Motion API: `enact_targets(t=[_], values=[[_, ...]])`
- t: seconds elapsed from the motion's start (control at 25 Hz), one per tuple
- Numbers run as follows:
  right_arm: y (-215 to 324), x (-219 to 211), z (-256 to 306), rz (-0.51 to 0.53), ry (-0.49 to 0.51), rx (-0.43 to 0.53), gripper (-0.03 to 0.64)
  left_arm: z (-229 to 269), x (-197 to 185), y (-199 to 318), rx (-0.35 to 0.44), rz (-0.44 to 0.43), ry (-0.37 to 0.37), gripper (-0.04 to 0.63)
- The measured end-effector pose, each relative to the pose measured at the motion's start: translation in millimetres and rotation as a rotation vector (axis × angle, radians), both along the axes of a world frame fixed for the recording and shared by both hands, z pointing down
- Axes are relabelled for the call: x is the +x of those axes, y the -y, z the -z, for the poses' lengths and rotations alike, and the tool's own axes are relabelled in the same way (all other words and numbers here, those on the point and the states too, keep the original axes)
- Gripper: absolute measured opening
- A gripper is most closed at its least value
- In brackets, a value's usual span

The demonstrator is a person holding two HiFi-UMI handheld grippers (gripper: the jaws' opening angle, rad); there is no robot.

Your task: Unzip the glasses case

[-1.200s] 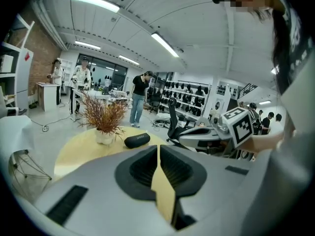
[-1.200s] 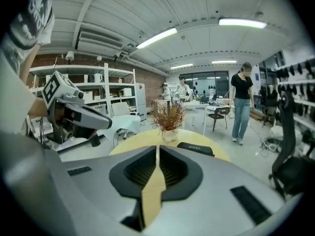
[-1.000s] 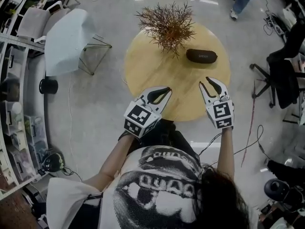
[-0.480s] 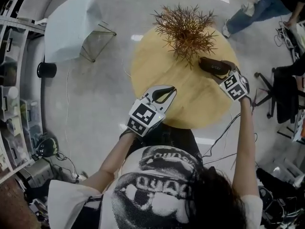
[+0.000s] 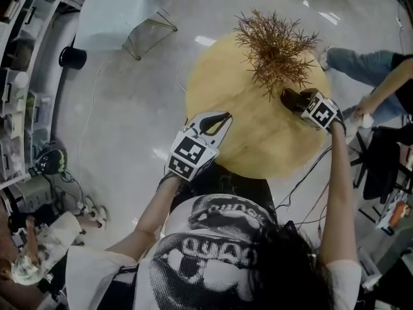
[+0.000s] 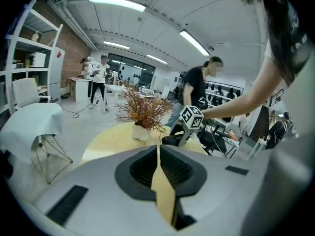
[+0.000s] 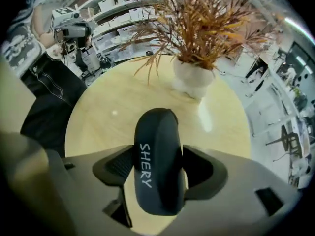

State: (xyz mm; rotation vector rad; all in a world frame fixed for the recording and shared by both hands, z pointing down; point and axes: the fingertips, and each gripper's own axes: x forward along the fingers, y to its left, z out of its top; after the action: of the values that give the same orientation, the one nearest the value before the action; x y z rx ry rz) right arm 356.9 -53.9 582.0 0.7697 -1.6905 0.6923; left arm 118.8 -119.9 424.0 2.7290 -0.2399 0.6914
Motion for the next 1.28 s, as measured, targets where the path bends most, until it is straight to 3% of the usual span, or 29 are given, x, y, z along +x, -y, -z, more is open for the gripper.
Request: enact_targets(t=[0.12, 0.24, 0.56, 0.72, 0.96, 1.12, 1.28], values=[[-2.2, -3.7, 0.3, 0.056, 0.022, 0.003, 0.310, 0.3, -6.1, -0.5, -0.007, 0.099, 0.001, 0.025], [-11.2, -18.5, 1.2, 0.163, 0.036, 0.010, 0.307, -5.2, -12.7, -10.8, -0.006, 0.146, 0.020, 0.025], [-49.6, -94.9, 8.8, 0.414, 0.101, 0.019, 0.305, -30.5, -21.3, -49.2, 0.009, 0.127, 0.086, 0.025], [-61.9, -134.9, 12.1, 0.536, 0.128, 0.034, 0.305, -55.7, -21.9, -69.9, 0.052, 0.051, 0.162, 0.026], [-72.1, -175.5, 8.3, 0.712, 0.120, 0.028, 0.305, -110.1, -27.2, -93.9, 0.150, -0.157, 0.264, 0.035], [-77.5, -183.6, -0.7, 0.816, 0.091, -0.007, 0.305, -135.9, -23.9, -101.7, 0.161, -0.283, 0.284, 0.090], [-75.4, -185.4, -3.1, 0.847, 0.084, -0.021, 0.304, -147.7, -12.7, -106.8, 0.187, -0.378, 0.294, 0.120]])
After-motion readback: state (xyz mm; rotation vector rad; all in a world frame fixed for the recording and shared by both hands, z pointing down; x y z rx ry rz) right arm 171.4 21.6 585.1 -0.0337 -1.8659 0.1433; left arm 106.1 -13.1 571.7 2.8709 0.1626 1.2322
